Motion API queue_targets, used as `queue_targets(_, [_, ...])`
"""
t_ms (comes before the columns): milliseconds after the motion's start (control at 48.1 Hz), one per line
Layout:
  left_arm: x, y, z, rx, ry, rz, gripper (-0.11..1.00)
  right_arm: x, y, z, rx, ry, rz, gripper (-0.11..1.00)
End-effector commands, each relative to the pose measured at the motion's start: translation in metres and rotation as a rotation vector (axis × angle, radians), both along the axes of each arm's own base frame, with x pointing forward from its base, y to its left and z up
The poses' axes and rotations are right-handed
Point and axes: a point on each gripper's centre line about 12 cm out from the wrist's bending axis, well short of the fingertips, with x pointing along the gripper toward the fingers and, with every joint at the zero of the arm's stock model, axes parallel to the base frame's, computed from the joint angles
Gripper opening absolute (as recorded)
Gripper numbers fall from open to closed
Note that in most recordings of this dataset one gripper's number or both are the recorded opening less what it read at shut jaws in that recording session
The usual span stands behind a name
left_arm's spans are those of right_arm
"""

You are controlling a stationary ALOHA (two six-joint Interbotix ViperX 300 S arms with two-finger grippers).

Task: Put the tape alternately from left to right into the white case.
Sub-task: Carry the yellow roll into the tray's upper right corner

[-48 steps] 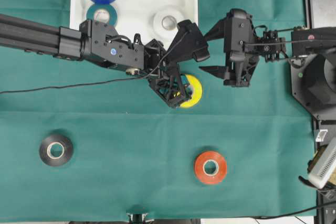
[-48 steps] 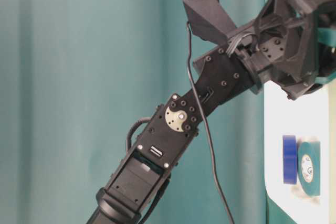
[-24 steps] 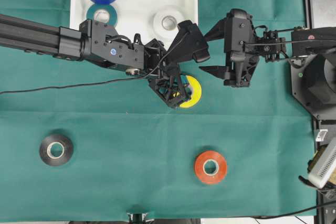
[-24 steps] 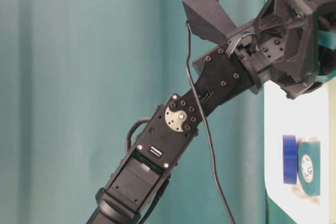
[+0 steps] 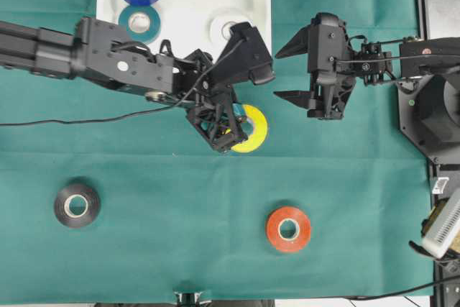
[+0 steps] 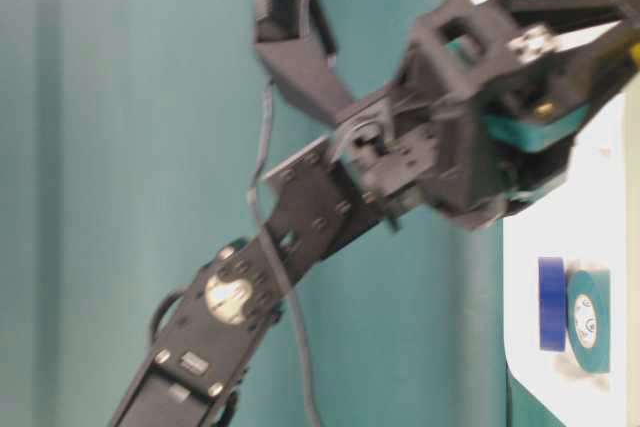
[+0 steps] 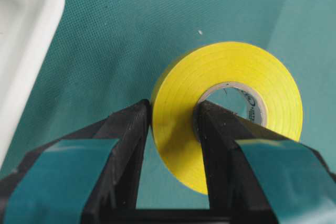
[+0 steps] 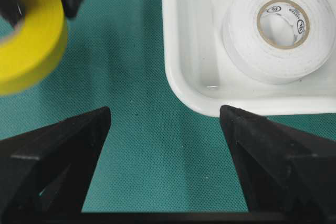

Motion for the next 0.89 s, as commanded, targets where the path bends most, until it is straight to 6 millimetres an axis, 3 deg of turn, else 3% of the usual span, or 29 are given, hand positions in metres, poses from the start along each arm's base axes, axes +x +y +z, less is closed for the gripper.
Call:
queue_targets(0, [-0.003,0.007,0.033,0.004,-0.071,0.010,0.28,0.002,0.000,0.007,0.001,-0.033,0.000,0.58])
queue_targets(333, [-0.014,0.035,0.053,0.084,-0.102,-0.016,0.28,0.001,0.000,0.006,0.007,-0.039,0.000,0.58])
queue_targets(874, [-0.020,0.128,0.051,0.187,-0.139,0.088,0.28,0.002,0.001,0.006,0.008,-0.048,0.002,0.58])
